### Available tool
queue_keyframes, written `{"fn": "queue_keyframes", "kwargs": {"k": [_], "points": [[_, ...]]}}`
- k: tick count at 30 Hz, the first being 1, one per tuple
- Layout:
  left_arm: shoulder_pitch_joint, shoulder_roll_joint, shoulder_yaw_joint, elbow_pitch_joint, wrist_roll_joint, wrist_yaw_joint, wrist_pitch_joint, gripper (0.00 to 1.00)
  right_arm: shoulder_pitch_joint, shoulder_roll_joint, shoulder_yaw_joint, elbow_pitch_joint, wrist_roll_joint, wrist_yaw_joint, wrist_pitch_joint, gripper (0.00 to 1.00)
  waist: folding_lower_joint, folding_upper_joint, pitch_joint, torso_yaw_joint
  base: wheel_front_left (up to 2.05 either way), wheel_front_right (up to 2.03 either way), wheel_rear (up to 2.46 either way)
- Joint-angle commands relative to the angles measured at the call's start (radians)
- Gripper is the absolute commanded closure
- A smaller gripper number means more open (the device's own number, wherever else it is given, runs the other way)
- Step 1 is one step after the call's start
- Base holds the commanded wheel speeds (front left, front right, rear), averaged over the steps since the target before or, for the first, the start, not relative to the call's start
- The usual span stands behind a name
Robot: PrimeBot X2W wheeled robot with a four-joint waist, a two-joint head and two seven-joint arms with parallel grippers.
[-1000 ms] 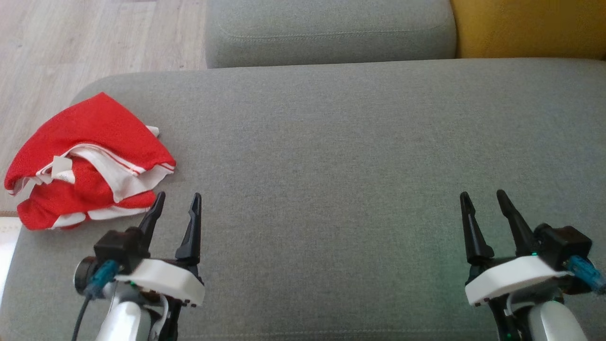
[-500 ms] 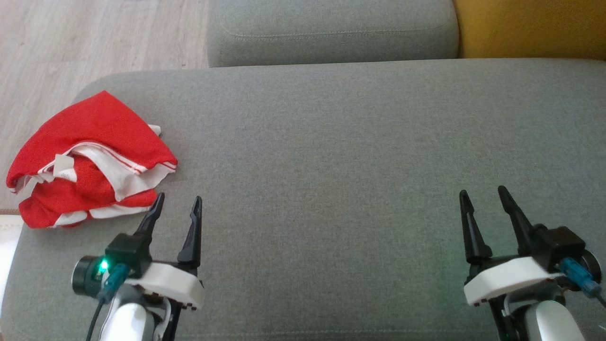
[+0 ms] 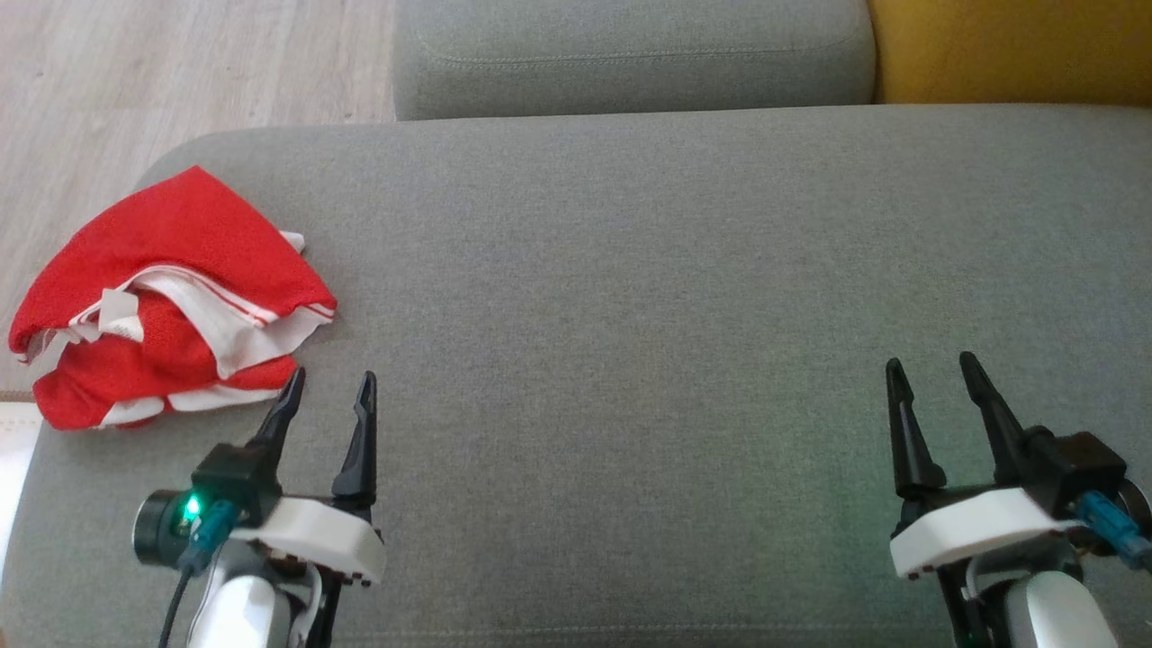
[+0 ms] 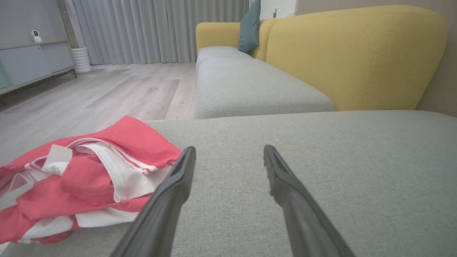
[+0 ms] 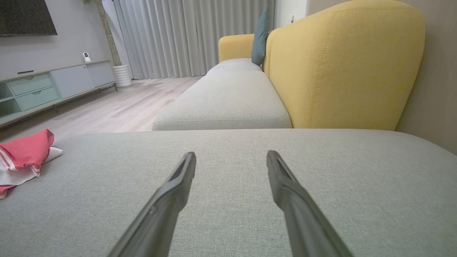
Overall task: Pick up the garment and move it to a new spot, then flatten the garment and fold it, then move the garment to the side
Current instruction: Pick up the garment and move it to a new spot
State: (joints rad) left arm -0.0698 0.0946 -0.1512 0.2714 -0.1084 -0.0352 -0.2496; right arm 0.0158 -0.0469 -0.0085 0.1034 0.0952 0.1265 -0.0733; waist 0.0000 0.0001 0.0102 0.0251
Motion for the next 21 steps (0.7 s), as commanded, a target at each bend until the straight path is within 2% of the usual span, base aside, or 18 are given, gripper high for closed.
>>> {"fn": "queue_keyframes", "kwargs": {"k": [1,8,21], "points": [[-0.064,0.008,0.035,-0.026,-0.008,0.002,-0.012,0.0,-0.022,-0.004,0.018,-0.032,0.002,0.004,-0.012,0.0,0.0,-0.0001,0.001,0.001,0.0,0.0,0.0],[-0.076,-0.002,0.055,-0.025,-0.02,0.013,-0.012,0.0,-0.026,-0.004,0.018,-0.043,0.006,0.004,-0.014,0.0,0.0,-0.0001,0.014,0.037,0.0,0.0,0.0],[-0.087,-0.017,0.115,-0.056,-0.037,0.018,-0.012,0.0,-0.045,-0.003,0.048,-0.091,0.017,0.004,0.014,0.0,0.0,-0.0001,0.033,0.233,0.0,0.0,0.0]]}}
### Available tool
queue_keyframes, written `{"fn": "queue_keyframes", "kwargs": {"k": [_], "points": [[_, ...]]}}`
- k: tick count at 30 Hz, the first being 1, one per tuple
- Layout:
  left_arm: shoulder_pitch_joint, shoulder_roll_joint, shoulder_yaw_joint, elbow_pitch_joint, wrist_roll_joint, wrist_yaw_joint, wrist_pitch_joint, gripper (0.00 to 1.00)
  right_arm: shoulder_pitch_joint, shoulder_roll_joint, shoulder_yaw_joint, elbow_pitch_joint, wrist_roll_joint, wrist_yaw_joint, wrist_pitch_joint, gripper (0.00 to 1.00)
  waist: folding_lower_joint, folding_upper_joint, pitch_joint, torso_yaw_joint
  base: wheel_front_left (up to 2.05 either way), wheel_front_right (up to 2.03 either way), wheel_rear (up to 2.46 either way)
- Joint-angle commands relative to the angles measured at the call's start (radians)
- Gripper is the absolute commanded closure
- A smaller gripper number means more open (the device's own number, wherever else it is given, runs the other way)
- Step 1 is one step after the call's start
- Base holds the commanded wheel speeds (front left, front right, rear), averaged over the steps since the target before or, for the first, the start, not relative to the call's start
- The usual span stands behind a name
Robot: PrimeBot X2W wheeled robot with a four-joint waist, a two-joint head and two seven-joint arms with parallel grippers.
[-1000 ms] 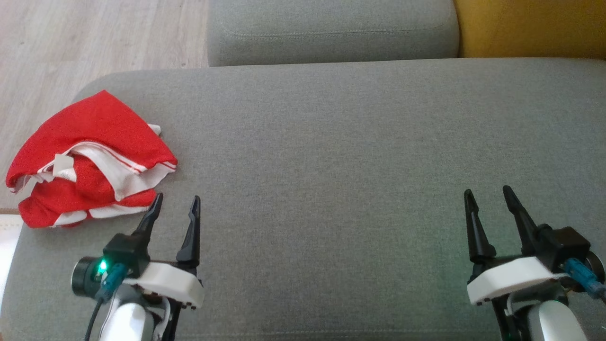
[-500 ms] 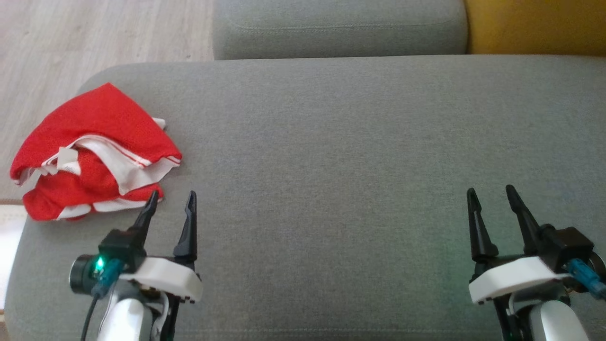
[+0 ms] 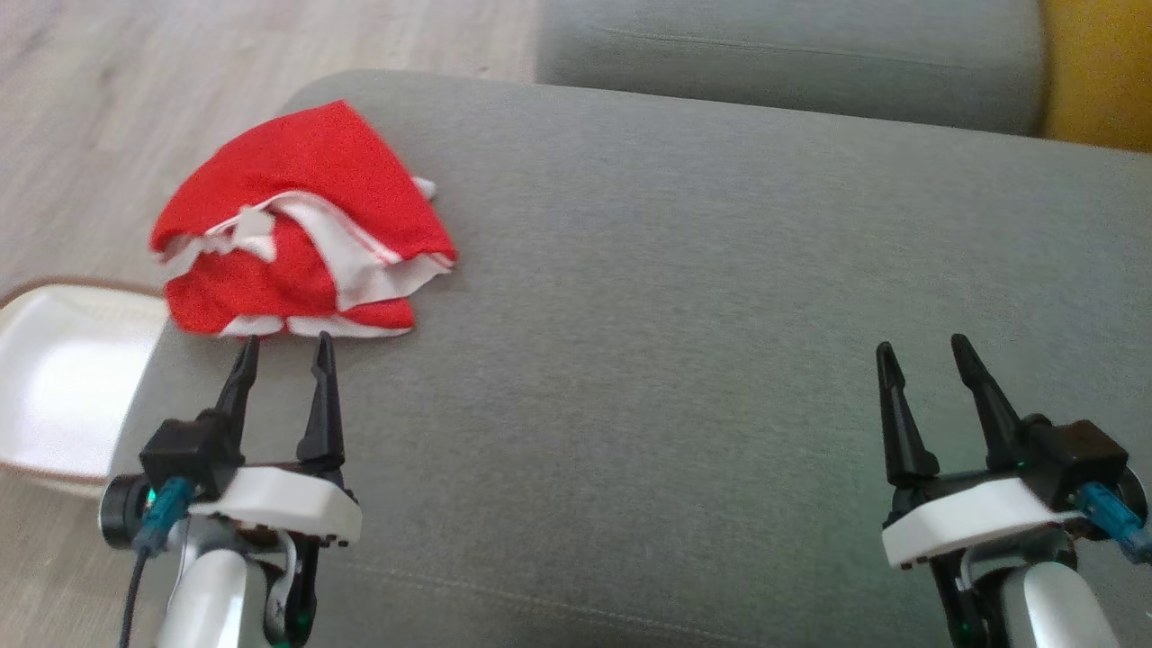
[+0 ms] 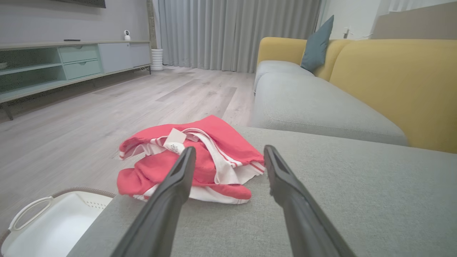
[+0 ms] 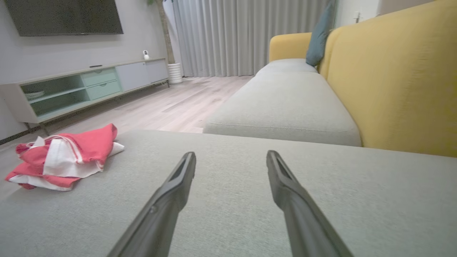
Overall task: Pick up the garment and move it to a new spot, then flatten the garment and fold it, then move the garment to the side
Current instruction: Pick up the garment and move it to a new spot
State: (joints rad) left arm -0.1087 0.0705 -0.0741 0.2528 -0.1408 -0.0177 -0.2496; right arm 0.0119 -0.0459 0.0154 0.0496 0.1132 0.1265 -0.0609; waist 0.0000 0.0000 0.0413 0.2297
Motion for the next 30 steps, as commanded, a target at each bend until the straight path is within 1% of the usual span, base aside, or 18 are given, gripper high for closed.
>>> {"fn": "queue_keyframes", "kwargs": {"k": [1,6,11,18,23,27,30], "points": [[-0.047,0.006,0.043,-0.041,-0.006,0.0,-0.012,0.0,-0.042,-0.004,0.026,-0.041,-0.003,0.004,0.004,0.0,0.0,0.0,0.001,0.043,0.0,0.0,0.0],[-0.042,0.005,0.061,-0.055,0.002,-0.006,-0.012,0.0,-0.04,-0.004,0.033,-0.055,-0.006,0.004,0.015,0.0,0.0,0.0,-0.001,0.099,0.0,0.0,0.0],[-0.037,0.007,0.077,-0.066,0.016,-0.013,-0.012,0.0,-0.041,-0.004,0.034,-0.059,-0.007,0.004,0.02,0.0,0.0,0.0,-0.002,0.125,0.0,0.0,0.0],[-0.035,0.004,0.087,-0.067,0.028,-0.021,-0.012,0.0,-0.042,-0.004,0.035,-0.066,-0.005,0.004,0.022,0.0,0.0,0.0,0.003,0.138,0.0,0.0,0.0],[-0.046,0.007,0.087,-0.062,0.048,-0.019,-0.012,0.0,-0.049,-0.004,0.038,-0.072,-0.004,0.004,0.028,0.0,0.0,0.0,0.021,0.138,0.0,0.0,0.0],[-0.089,0.01,0.081,-0.043,0.052,-0.033,-0.012,0.0,-0.062,-0.004,0.04,-0.085,-0.013,0.004,0.043,0.0,0.0,0.0,0.069,0.132,0.0,0.0,0.0],[-0.154,0.014,0.075,0.008,0.041,-0.051,-0.012,0.0,-0.078,-0.005,0.038,-0.105,-0.024,0.004,0.064,0.0,0.0,0.0,0.127,0.127,0.0,0.0,0.0]]}}
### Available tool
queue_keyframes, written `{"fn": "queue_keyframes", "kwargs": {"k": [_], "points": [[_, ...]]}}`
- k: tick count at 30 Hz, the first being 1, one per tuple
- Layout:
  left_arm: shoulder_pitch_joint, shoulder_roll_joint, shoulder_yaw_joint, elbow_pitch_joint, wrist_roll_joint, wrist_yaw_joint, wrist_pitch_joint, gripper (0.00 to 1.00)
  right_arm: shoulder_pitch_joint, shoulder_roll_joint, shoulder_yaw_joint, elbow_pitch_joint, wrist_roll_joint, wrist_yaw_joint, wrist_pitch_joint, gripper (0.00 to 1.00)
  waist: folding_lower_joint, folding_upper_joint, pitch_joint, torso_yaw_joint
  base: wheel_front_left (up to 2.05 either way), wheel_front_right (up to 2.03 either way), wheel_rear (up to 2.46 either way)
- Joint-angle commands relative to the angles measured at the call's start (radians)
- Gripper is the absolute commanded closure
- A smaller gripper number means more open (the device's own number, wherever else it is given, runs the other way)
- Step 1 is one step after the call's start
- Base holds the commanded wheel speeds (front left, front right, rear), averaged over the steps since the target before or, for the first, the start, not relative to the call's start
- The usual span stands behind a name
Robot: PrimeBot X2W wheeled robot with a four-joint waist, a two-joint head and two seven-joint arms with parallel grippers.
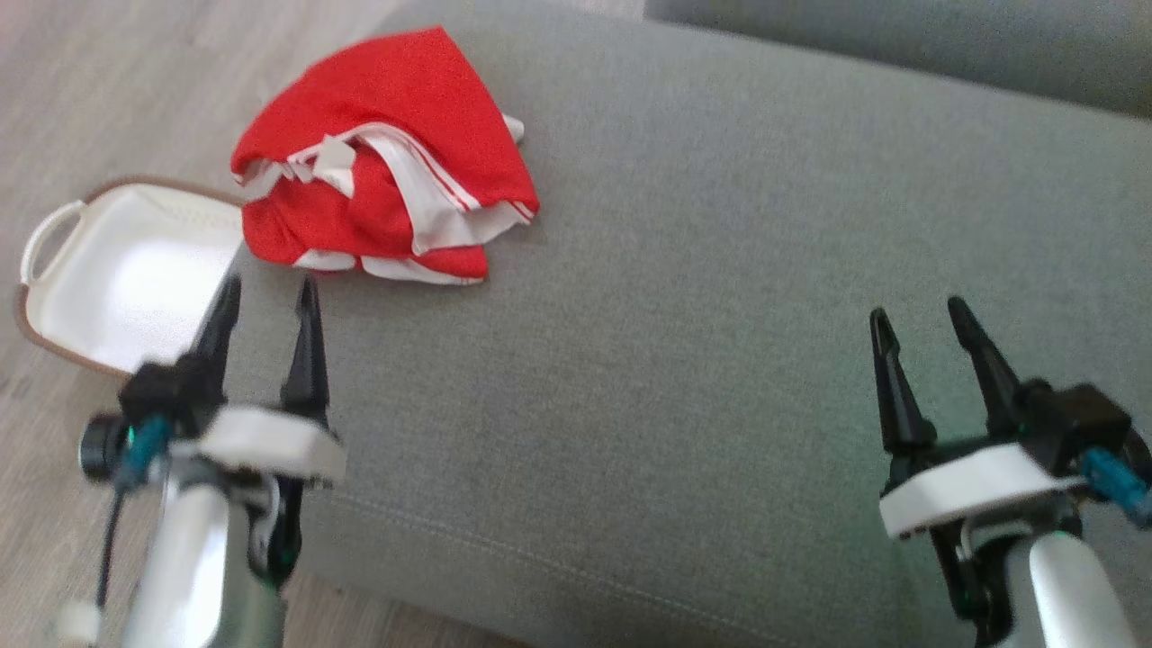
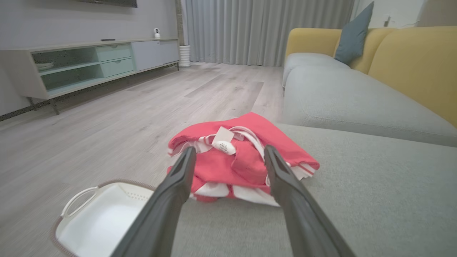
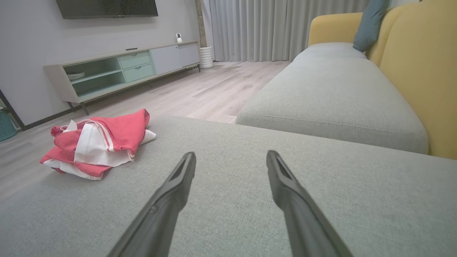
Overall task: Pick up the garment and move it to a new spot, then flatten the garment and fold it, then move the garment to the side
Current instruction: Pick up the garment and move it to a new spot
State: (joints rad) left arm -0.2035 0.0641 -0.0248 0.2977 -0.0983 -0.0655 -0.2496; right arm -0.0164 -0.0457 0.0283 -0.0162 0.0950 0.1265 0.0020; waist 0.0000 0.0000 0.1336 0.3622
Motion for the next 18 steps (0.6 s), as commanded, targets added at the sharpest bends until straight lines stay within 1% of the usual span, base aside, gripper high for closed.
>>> {"fn": "queue_keyframes", "kwargs": {"k": [1,5,12,16,18], "points": [[-0.086,0.023,0.026,-0.015,-0.007,-0.008,-0.012,0.0,-0.056,-0.007,0.025,-0.048,-0.01,0.004,0.009,0.0,0.0,0.0,0.057,-0.009,0.0,0.0,0.0],[-0.221,0.041,0.029,0.105,-0.042,-0.03,-0.01,0.0,-0.089,-0.023,0.025,-0.088,-0.026,0.004,0.041,0.0,0.0,0.0,0.152,-0.02,0.0,0.0,0.0],[-0.497,0.092,-0.007,0.356,-0.096,-0.059,0.03,0.0,-0.121,-0.058,0.035,-0.14,-0.047,0.004,0.085,0.0,0.0,0.0,0.266,-0.028,0.0,0.0,0.0],[-0.636,0.113,-0.038,0.516,-0.152,-0.064,0.092,0.0,-0.135,-0.065,0.054,-0.155,-0.053,0.004,0.098,0.0,0.0,0.0,0.299,-0.035,0.0,0.0,0.0],[-0.689,0.124,-0.077,0.586,-0.184,-0.065,0.136,0.0,-0.138,-0.068,0.062,-0.157,-0.054,0.004,0.1,0.0,0.0,0.0,0.304,-0.041,0.0,0.0,0.0]]}}
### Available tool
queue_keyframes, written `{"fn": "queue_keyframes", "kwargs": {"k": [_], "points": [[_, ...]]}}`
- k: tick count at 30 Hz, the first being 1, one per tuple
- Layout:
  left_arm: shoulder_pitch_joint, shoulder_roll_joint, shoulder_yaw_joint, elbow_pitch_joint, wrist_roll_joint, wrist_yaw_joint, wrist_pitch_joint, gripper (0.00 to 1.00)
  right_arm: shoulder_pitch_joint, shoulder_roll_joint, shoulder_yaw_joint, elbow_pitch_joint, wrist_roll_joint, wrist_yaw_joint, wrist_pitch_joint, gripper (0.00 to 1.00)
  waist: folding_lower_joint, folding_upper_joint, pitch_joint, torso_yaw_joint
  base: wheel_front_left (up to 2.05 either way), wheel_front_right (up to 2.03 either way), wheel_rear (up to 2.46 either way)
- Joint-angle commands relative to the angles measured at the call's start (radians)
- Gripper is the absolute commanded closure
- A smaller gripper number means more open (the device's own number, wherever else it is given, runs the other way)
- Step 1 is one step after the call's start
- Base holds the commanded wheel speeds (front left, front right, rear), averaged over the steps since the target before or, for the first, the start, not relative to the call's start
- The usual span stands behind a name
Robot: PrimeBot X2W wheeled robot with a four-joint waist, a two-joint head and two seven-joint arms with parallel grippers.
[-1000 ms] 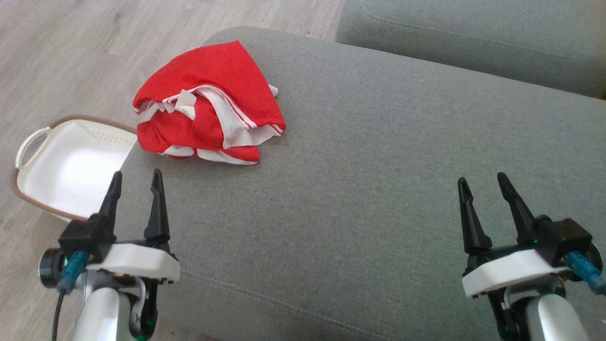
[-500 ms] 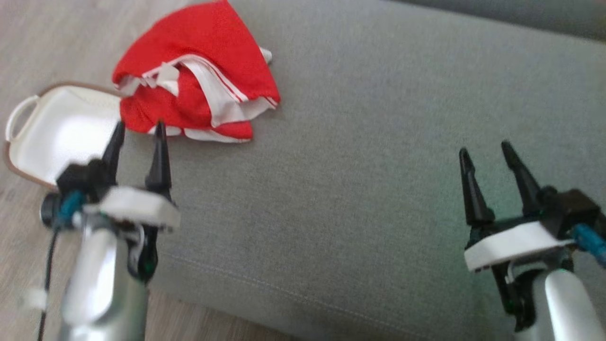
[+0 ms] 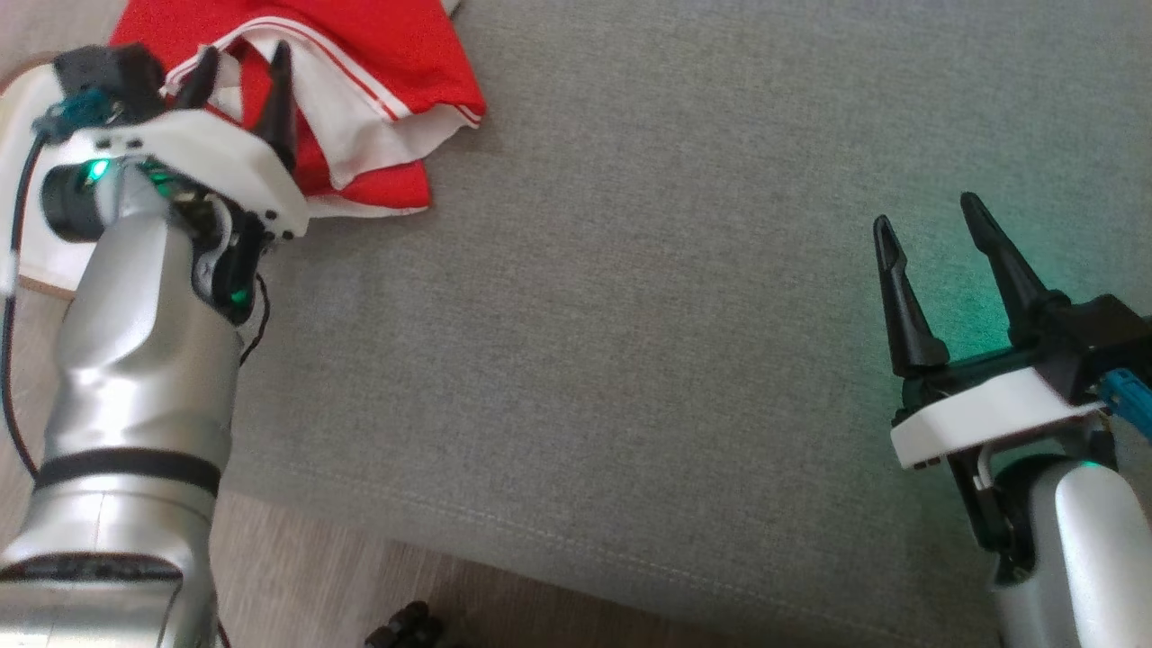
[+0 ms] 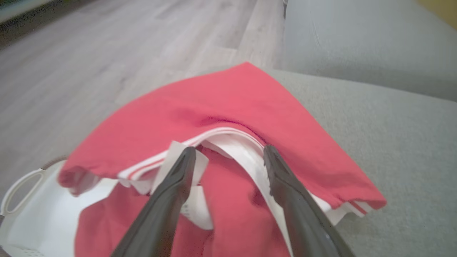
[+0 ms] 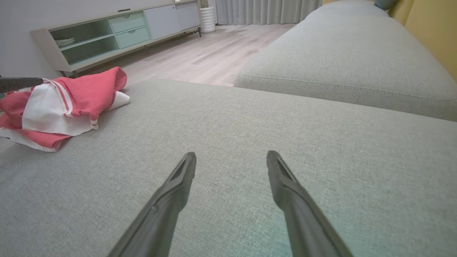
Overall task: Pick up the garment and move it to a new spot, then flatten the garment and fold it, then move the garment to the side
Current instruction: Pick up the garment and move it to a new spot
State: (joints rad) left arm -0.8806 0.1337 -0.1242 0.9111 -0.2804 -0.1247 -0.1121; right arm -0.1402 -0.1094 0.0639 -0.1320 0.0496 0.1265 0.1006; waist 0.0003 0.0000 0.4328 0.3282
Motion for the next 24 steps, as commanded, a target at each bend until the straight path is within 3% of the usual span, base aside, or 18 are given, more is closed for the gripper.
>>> {"fn": "queue_keyframes", "kwargs": {"k": [1,6,7,8,18,24], "points": [[-0.035,0.06,0.001,0.003,-0.021,-0.005,0.024,0.0,-0.016,-0.005,0.03,-0.042,-0.009,0.004,0.003,0.0,-0.0003,0.0,0.009,-0.01,0.0,0.0,0.0],[-0.118,0.092,-0.111,0.117,-0.135,-0.006,0.162,0.0,-0.023,-0.008,0.033,-0.052,-0.012,0.004,0.007,0.0,-0.0003,0.0,0.02,-0.026,0.0,0.0,0.0],[-0.127,0.099,-0.124,0.13,-0.147,-0.006,0.176,0.33,-0.024,-0.007,0.032,-0.053,-0.012,0.004,0.006,0.0,-0.0003,0.0,0.021,-0.029,0.0,0.0,0.0],[-0.136,0.107,-0.131,0.133,-0.158,-0.006,0.167,0.99,-0.024,-0.006,0.03,-0.054,-0.011,0.004,0.007,0.0,-0.0003,0.0,0.021,-0.032,0.0,0.0,0.0],[-0.2,0.175,-0.161,0.173,-0.128,0.0,-0.043,1.0,-0.036,0.002,0.012,-0.056,-0.013,0.004,-0.015,0.0,-0.0003,0.0,-0.015,-0.052,0.0,0.0,0.0],[-0.217,0.226,-0.177,0.087,-0.076,0.041,-0.141,1.0,-0.024,0.021,0.004,-0.036,-0.002,0.004,-0.049,0.0,-0.0003,0.0,-0.112,-0.071,0.0,0.0,0.0]]}}
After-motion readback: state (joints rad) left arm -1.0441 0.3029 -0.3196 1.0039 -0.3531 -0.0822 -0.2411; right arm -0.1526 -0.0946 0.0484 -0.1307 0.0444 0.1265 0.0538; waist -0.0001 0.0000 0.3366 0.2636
